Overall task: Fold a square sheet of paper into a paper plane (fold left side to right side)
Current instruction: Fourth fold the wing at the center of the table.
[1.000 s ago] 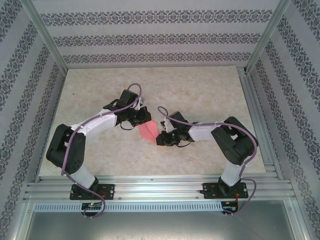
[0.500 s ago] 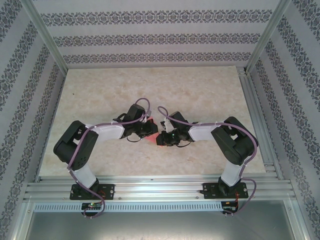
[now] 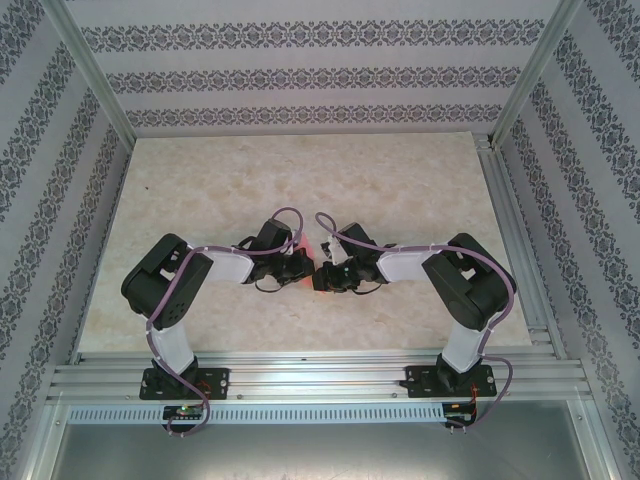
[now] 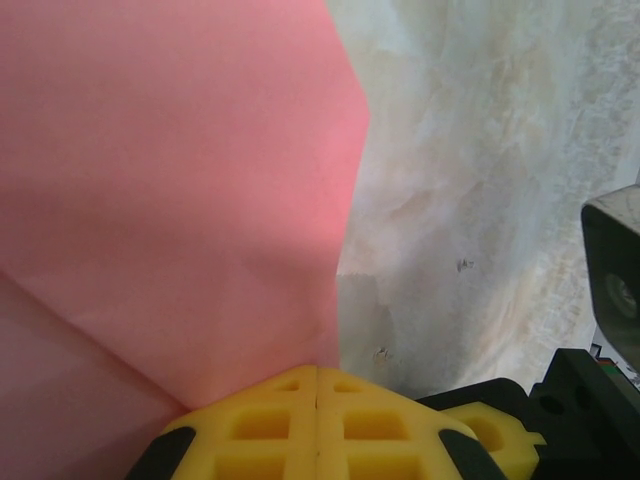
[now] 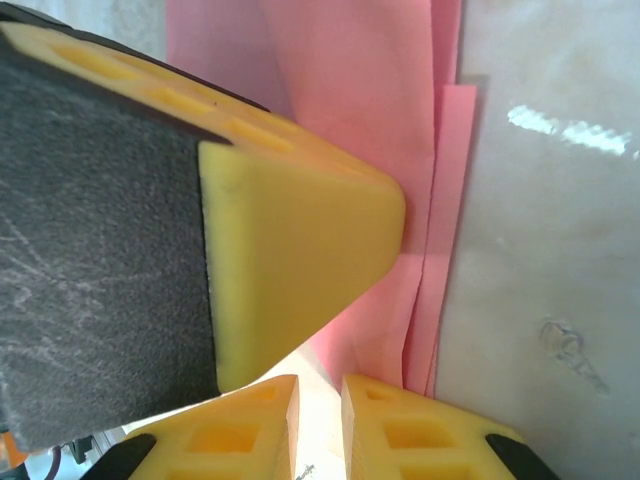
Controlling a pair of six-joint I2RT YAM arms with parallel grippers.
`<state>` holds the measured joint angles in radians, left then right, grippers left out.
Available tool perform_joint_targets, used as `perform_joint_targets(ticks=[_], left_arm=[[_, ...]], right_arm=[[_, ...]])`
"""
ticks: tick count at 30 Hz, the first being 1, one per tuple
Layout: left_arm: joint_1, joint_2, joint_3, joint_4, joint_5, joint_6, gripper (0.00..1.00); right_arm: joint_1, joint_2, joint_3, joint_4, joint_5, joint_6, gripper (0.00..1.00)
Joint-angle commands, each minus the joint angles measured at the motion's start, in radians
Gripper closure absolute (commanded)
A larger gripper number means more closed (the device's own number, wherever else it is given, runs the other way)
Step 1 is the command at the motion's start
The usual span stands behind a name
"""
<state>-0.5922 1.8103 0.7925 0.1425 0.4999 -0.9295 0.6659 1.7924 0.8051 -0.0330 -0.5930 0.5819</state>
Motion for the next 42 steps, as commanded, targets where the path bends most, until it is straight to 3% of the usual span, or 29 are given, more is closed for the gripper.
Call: perform_joint_targets(ticks=[1, 11, 24, 42], left_arm=[[-0.008, 0.021, -0.013, 0.045, -0.053, 0.012, 1.0], [0.016, 0.01, 0.062, -0.115, -0.154, 0.108, 1.0], [0.098, 0.062, 0.07, -0.077, -0.161, 0.129, 1.0], [0.217, 0.092, 0.124, -0.151, -0.175, 0.2, 1.0]], right_arm=[[0.023, 0.074, -0.029, -0.123, 0.09, -0.007, 0.8], [0.041, 0.082, -0.014, -0.193, 0.142, -0.02, 0.8], [0.049, 0.081, -0.012, -0.203, 0.148, -0.019, 0.81], [0.051, 0.081, -0.012, -0.216, 0.151, -0.021, 0.81]])
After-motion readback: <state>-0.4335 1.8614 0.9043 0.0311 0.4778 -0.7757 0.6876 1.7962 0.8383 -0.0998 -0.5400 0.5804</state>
